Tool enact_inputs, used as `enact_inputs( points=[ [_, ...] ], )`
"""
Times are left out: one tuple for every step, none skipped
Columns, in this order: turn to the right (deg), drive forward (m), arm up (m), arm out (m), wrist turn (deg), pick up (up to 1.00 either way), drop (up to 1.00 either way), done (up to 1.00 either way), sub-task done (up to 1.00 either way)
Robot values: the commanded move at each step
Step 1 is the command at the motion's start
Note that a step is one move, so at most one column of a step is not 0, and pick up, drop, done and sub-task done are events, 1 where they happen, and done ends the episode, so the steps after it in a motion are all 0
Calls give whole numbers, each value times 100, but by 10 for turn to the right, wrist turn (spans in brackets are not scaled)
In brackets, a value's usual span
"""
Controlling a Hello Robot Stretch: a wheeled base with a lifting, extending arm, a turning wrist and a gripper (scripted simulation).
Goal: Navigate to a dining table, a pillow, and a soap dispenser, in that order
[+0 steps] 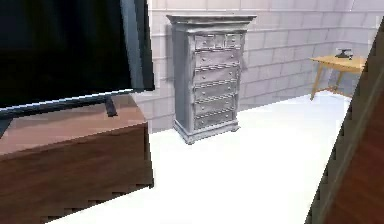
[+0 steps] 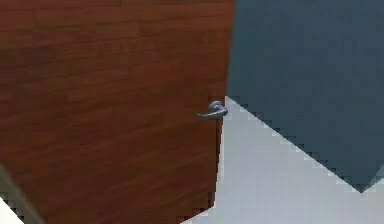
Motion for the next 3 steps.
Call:
enact_inputs(
  points=[
    [0,100,0,0,0,0,0,0,0],
    [90,0,0,0,0,0,0,0,0],
    [0,25,0,0,0,0,0,0,0]
  ],
)
